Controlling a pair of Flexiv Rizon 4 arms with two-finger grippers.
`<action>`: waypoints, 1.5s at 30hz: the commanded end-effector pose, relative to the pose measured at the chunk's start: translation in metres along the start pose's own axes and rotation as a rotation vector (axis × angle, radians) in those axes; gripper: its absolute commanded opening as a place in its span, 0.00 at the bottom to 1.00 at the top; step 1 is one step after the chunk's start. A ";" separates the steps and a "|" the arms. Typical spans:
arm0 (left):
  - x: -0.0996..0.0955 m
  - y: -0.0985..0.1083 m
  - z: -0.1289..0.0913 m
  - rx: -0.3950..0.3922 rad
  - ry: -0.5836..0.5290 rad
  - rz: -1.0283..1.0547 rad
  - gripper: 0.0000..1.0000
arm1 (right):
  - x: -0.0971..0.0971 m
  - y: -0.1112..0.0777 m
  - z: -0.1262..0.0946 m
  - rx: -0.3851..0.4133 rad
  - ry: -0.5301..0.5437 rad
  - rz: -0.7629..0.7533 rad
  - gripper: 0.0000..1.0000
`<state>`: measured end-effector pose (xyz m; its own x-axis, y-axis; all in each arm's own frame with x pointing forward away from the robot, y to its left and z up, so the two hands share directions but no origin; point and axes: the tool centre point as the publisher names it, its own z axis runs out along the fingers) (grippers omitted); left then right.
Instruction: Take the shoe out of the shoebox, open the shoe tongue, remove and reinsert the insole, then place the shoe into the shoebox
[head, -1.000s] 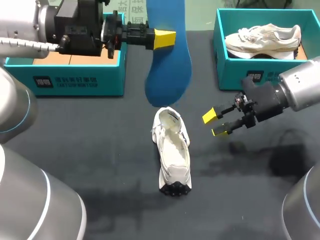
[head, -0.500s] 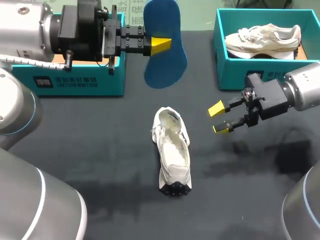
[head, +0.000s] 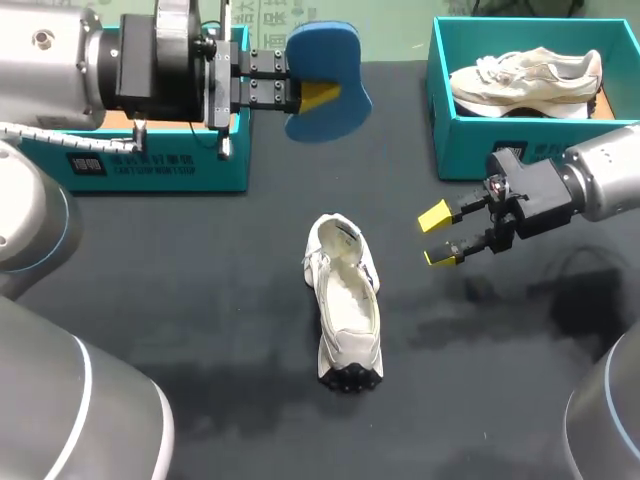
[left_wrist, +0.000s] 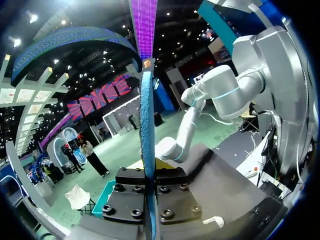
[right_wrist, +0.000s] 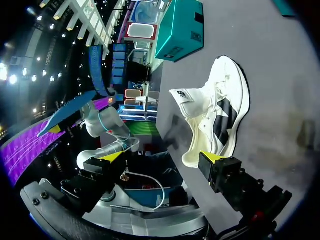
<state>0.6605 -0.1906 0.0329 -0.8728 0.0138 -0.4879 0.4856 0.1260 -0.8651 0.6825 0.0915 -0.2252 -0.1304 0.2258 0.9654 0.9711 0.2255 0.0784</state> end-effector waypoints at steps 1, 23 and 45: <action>0.003 0.016 0.005 -0.016 0.016 0.088 0.00 | 0.004 0.003 -0.004 -0.019 0.026 0.007 1.00; 0.018 0.072 0.022 -0.052 0.001 0.368 0.00 | 0.010 0.013 -0.017 -0.081 0.125 0.078 1.00; 0.034 0.175 0.024 -0.094 -0.038 0.765 0.00 | 0.027 0.050 0.002 -0.169 0.138 0.115 1.00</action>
<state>0.7222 -0.1914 -0.1297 -0.3009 0.1217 -0.9459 0.9452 0.1699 -0.2788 0.7189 0.0985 -0.1934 -0.0012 0.1061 0.9944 0.9993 0.0360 -0.0026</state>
